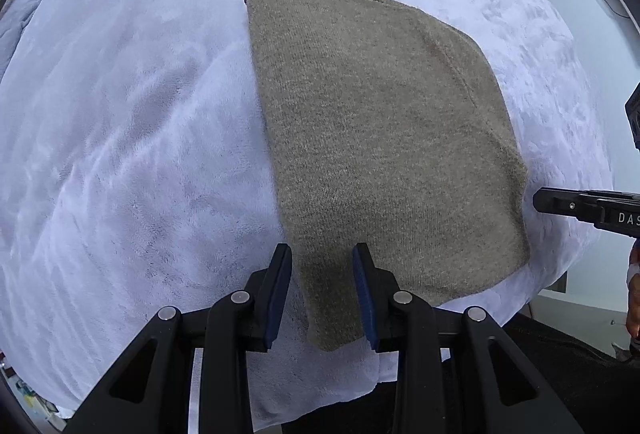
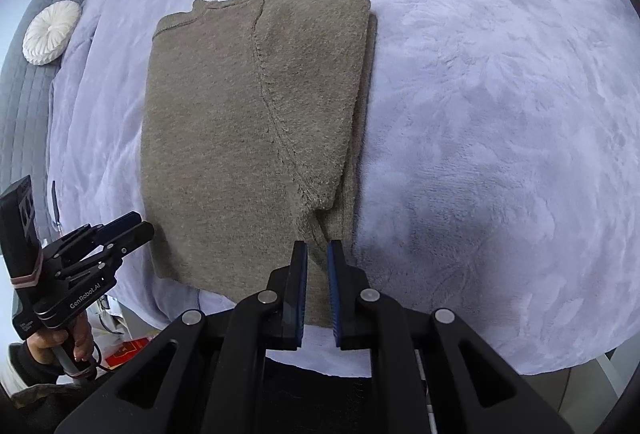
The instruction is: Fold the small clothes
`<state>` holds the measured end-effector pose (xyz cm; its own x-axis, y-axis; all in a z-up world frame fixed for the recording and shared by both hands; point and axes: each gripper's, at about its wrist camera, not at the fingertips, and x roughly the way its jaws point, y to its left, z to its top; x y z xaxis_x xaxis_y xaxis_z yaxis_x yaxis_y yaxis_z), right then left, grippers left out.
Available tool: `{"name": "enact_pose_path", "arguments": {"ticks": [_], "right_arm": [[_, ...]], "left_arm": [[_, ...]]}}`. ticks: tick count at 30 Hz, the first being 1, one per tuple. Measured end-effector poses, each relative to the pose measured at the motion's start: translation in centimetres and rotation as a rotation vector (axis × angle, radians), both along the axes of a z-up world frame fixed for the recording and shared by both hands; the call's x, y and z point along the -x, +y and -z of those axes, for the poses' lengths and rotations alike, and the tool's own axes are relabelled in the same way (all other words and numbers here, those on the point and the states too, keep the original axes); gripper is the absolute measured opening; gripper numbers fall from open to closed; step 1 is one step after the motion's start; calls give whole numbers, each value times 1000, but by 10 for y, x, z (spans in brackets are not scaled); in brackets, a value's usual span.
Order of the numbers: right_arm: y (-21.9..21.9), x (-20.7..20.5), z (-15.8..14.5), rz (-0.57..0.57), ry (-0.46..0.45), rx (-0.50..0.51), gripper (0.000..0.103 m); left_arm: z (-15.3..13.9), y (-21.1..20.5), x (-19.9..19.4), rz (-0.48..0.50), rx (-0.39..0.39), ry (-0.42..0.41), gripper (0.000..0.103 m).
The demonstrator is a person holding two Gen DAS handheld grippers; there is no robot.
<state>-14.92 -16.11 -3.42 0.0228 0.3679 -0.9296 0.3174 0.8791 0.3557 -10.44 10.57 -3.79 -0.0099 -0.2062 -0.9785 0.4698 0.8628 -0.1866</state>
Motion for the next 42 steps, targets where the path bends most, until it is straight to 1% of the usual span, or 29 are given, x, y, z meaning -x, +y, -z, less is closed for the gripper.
{"name": "enact_pose_path", "arguments": {"ticks": [6, 8, 11, 12, 13, 14, 15, 16, 17, 19, 20, 21, 22, 23, 25, 26, 27, 31, 35, 42], "right_arm": [[-4, -8, -1, 43, 5, 13, 13], [-4, -12, -3, 44, 3, 22, 13], [0, -19, -9, 38, 2, 53, 13], [2, -21, -11, 33, -2, 66, 14], [2, -22, -14, 30, -8, 73, 19], [4, -24, -17, 29, -17, 80, 31], [6, -25, -19, 27, -22, 88, 50], [7, -26, -22, 23, -30, 96, 57], [8, -27, -25, 20, -37, 99, 59], [9, -29, -29, 15, -44, 109, 60], [9, -30, -30, 13, -45, 117, 64], [10, -31, -32, 9, -48, 129, 72], [11, -32, -34, 4, -54, 141, 77], [12, -33, -37, 2, -64, 155, 84], [14, -33, -42, 3, -78, 174, 88], [14, -34, -43, 4, -81, 190, 98], [14, -34, -45, 5, -86, 202, 103], [15, -35, -46, 7, -86, 221, 103], [16, -36, -43, 7, -57, 216, 103], [18, -36, -44, 8, -46, 227, 103]], "left_arm": [[-5, -6, -15, -27, -13, 0, 33], [-8, -12, -18, -33, -28, -8, 33], [-12, -20, -20, -61, -30, -15, 34], [-14, -21, -21, -73, -35, -16, 43], [-15, -23, -21, -79, -39, -16, 77], [-17, -25, -21, -87, -46, -31, 91], [-20, -25, -20, -90, -46, -52, 98], [-25, -26, -19, -87, -45, -79, 98], [-27, -27, -19, -82, -48, -90, 98], [-30, -27, -20, -92, -54, -99, 98], [-31, -27, -21, -107, -55, -101, 98], [-33, -26, -21, -120, -59, -104, 98], [-35, -25, -22, -135, -67, -110, 98], [-35, -25, -22, -144, -78, -119, 98], [-38, -24, -23, -157, -107, -145, 98], [-41, -23, -24, -159, -118, -155, 98], [-42, -23, -24, -159, -135, -164, 98], [-48, -19, -24, -166, -156, -176, 98], [-46, -22, -25, -167, -158, -148, 98], [-48, -24, -23, -169, -158, -122, 98]]}}
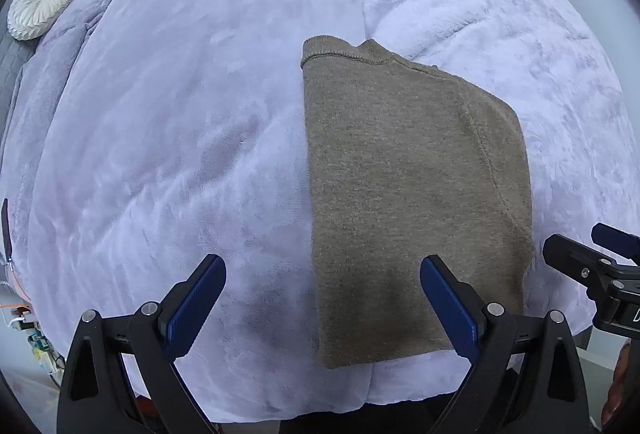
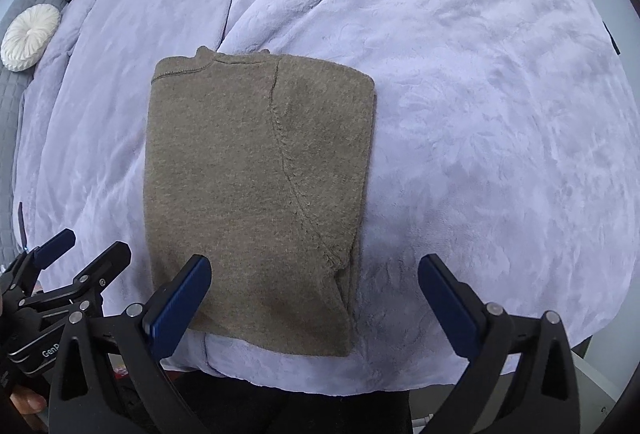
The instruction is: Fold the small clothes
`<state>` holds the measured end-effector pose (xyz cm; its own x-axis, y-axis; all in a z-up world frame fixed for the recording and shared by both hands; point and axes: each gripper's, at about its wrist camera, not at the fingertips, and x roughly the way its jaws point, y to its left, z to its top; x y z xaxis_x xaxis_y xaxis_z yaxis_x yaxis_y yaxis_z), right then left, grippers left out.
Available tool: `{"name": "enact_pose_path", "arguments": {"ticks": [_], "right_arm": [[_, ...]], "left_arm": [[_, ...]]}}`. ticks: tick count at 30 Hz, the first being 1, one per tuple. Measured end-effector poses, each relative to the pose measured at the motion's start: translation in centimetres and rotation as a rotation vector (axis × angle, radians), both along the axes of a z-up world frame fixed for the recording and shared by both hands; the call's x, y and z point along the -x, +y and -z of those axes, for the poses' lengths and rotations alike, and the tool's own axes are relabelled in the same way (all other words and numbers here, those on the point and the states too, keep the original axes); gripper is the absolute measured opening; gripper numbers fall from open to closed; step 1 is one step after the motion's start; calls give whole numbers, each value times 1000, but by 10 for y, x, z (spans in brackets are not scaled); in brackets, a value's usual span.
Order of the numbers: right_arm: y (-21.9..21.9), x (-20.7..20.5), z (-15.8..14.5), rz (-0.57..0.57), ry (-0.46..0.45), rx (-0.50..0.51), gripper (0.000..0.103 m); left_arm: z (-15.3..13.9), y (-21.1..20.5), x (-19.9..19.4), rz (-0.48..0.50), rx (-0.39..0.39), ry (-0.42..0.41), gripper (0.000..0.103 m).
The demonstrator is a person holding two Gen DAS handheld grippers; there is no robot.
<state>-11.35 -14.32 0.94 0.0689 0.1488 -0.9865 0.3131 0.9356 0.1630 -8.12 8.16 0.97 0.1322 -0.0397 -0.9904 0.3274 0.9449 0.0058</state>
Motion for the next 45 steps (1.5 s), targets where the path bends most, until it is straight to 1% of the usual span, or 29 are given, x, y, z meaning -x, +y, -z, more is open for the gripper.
{"name": "enact_pose_path", "arguments": {"ticks": [11, 21, 45], "right_arm": [[-1, -1, -1, 4, 3, 11, 103], [0, -3, -1, 2, 10, 14, 103], [0, -7, 1, 5, 19, 19, 103]], "left_arm": [[2, 0, -2, -8, 8, 39, 98], [2, -1, -3, -8, -9, 38, 98], [5, -1, -4, -4, -22, 42, 98]]}}
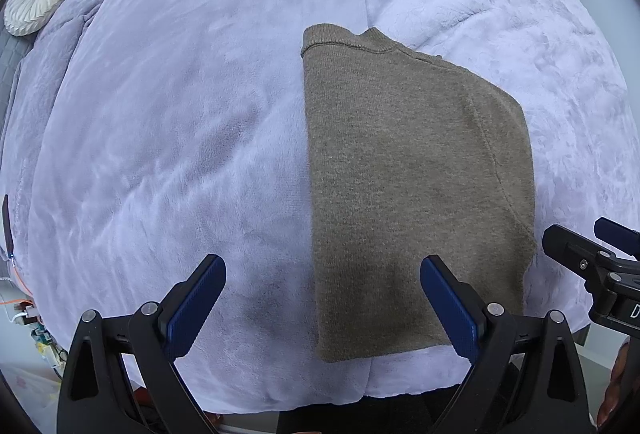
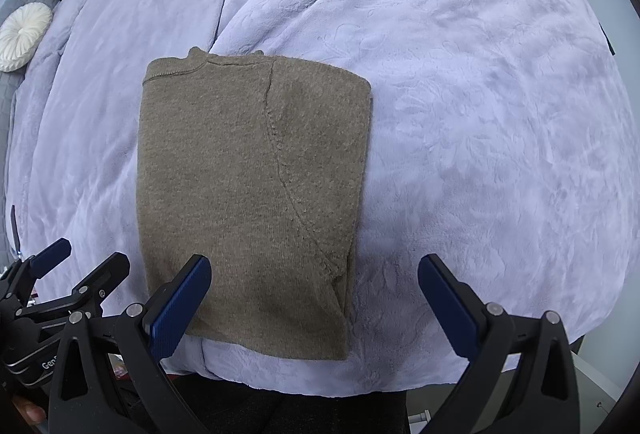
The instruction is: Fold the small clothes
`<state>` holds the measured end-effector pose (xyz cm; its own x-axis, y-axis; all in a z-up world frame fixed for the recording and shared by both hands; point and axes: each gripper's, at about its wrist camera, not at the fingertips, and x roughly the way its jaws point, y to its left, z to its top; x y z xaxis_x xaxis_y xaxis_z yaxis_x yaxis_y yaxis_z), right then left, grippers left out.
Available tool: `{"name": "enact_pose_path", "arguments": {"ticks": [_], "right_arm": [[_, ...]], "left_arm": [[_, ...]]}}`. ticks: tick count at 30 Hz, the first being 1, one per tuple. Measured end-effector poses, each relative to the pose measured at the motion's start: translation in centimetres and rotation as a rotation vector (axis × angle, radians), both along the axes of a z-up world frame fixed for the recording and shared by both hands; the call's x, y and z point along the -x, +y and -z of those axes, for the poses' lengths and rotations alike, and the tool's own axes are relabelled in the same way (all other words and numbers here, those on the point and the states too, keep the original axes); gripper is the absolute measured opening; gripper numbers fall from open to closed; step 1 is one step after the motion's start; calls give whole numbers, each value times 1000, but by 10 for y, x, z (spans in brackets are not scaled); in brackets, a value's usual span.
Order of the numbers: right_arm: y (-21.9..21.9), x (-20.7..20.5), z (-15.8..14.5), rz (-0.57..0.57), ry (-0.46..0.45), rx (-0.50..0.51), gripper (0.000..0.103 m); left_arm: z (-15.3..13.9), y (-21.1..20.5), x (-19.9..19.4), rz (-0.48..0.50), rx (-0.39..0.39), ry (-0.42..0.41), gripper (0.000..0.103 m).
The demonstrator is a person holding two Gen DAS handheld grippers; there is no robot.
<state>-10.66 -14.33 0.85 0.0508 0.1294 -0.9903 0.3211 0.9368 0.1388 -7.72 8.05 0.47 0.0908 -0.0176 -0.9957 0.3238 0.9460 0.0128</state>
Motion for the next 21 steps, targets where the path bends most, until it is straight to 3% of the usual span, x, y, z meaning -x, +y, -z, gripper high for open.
{"name": "enact_pose_path", "arguments": {"ticks": [21], "right_arm": [[-2, -2, 1, -1, 7, 3, 103]], "left_arm": [[3, 1, -3, 11, -14, 7, 98]]}}
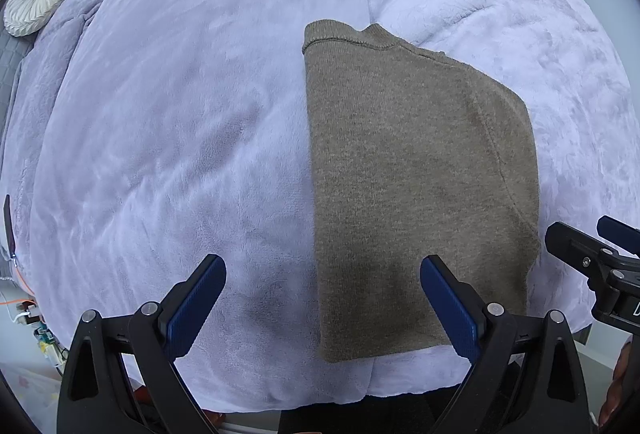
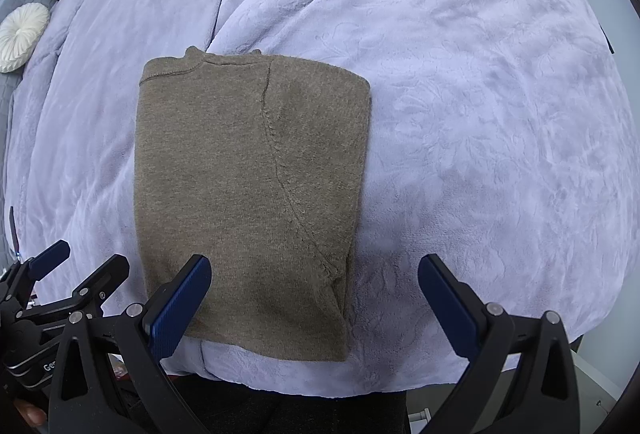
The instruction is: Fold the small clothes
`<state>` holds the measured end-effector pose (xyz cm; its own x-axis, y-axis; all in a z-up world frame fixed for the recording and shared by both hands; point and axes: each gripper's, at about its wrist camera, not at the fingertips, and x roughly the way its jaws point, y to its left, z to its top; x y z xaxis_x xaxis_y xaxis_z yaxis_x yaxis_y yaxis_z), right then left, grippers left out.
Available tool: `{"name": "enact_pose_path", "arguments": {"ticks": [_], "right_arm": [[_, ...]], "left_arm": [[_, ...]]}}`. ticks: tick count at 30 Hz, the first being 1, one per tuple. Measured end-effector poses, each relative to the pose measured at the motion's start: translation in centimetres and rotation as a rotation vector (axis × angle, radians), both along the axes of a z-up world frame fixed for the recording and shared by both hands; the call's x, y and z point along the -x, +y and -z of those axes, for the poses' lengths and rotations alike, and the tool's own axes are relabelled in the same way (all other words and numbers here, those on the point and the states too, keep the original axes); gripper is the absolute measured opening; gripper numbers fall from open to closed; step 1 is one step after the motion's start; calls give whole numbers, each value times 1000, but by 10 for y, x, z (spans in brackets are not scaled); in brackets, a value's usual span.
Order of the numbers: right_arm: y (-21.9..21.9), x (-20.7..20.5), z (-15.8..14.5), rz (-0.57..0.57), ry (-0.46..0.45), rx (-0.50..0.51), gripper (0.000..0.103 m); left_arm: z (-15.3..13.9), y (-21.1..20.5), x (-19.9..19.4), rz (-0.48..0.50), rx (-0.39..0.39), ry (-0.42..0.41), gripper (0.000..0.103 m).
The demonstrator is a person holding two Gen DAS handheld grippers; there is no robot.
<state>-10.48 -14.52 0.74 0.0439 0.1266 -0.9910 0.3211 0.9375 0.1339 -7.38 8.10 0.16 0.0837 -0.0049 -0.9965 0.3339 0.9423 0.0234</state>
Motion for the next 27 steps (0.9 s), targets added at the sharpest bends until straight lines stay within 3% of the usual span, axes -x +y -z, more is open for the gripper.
{"name": "enact_pose_path", "arguments": {"ticks": [27], "right_arm": [[2, 2, 3, -4, 8, -1, 103]], "left_arm": [[-1, 5, -5, -18, 12, -15, 98]]}}
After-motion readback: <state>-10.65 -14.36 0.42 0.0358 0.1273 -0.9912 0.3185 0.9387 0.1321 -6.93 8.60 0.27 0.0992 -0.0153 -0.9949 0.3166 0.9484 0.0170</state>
